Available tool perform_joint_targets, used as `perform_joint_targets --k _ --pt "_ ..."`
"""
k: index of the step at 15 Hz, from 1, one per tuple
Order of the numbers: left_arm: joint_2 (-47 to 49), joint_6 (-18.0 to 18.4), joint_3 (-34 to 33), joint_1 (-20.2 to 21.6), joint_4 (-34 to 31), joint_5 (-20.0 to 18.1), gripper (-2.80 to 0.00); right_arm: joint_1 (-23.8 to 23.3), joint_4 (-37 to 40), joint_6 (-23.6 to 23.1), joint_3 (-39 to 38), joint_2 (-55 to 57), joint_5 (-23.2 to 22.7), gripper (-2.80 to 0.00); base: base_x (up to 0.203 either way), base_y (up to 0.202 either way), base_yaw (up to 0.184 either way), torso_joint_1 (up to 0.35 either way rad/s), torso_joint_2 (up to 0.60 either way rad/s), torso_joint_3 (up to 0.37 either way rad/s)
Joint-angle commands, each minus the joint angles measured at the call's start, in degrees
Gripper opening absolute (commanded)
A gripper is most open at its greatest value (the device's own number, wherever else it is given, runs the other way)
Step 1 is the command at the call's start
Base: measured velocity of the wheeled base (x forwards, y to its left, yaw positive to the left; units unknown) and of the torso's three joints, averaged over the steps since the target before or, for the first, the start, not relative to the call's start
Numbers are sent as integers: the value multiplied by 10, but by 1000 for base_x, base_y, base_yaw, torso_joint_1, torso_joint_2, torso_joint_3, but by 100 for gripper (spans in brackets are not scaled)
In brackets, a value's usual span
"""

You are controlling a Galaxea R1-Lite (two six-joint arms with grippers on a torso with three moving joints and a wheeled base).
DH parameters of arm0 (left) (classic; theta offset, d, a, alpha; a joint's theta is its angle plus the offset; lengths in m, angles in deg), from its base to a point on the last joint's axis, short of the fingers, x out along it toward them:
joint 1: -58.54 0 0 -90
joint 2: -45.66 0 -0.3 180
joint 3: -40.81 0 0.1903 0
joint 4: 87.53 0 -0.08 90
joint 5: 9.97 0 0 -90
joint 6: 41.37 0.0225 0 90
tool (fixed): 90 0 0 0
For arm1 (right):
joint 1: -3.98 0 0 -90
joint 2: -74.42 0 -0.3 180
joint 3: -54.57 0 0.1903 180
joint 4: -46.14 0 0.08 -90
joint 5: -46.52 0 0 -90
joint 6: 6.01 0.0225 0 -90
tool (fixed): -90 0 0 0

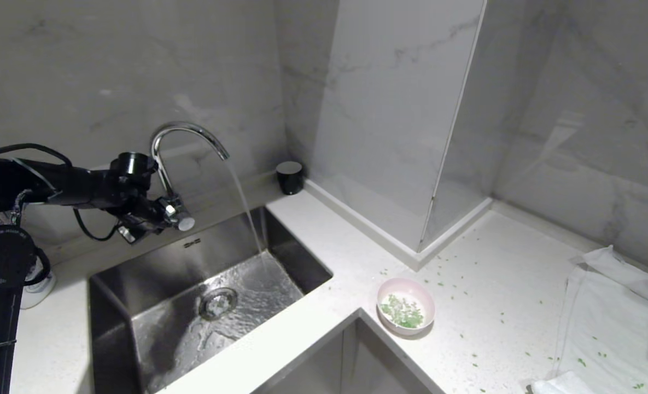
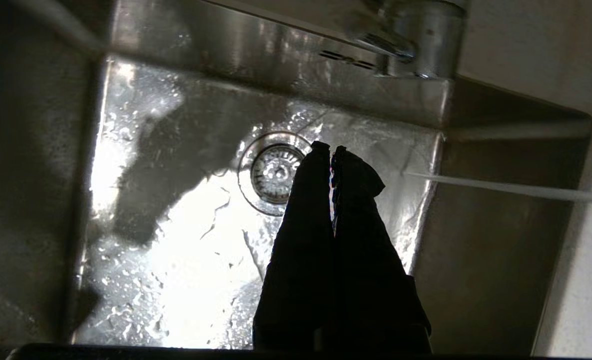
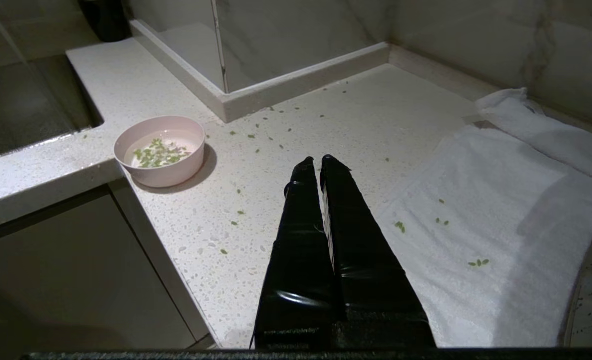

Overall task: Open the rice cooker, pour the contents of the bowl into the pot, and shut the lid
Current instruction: Turn off the tap

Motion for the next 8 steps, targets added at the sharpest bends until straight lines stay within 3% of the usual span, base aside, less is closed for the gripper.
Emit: perform_joint_targets --k 1,8 --pt "16 -3 21 0 -1 1 -280 0 0 0 -1 1 -1 -280 0 0 0 0 0 0" --pt "35 -4 49 5 7 9 -280 0 0 0 -1 0 -1 -280 0 0 0 0 0 0"
